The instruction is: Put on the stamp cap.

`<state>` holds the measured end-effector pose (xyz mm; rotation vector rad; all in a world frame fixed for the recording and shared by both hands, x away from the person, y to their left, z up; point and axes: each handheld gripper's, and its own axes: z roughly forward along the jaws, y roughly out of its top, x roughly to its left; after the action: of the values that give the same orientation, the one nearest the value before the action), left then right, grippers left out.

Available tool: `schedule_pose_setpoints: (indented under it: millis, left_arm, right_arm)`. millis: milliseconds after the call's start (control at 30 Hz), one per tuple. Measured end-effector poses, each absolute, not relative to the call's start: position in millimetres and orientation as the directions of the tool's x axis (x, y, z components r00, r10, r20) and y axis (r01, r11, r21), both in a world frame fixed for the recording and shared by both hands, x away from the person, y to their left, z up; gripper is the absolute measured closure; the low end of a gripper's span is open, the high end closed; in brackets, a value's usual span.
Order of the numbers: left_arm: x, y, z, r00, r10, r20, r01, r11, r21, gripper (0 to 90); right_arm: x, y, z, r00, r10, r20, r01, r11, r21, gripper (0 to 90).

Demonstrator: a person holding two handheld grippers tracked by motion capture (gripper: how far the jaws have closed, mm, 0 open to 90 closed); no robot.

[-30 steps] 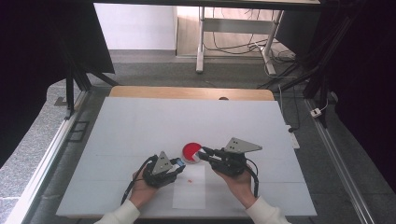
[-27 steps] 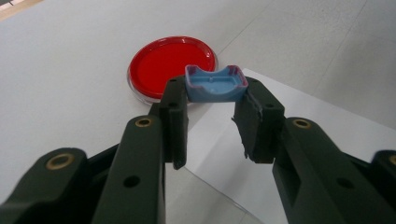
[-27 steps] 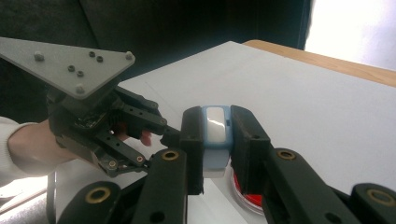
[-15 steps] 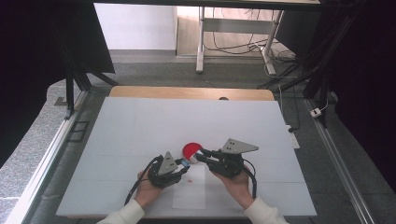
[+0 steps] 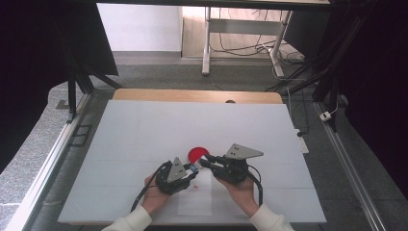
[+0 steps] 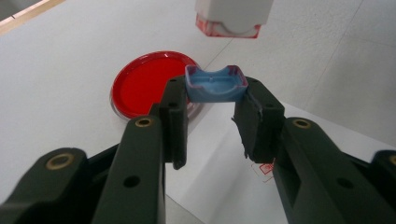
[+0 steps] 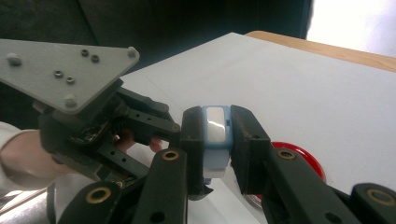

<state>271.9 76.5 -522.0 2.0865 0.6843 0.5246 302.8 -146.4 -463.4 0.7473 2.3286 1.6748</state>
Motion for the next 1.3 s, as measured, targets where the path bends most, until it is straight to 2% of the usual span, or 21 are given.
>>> schedule_pose_setpoints:
  millis: [500,1300]
  left_arm:
    - [272.3,72.1,-521.7,0.747,0.650,0.141,0.267,-0.487,0.831,64.4]
    - [272.6,67.1,-521.6,0.736,0.657,0.162,0.259,-0.494,0.830,64.4]
  right_arm:
    - [300.0,-137.4,-468.7,-0.817,0.555,0.159,0.335,0.231,0.913,75.2]
    - [298.3,-135.6,-472.1,-0.803,0.570,0.175,0.355,0.221,0.908,75.2]
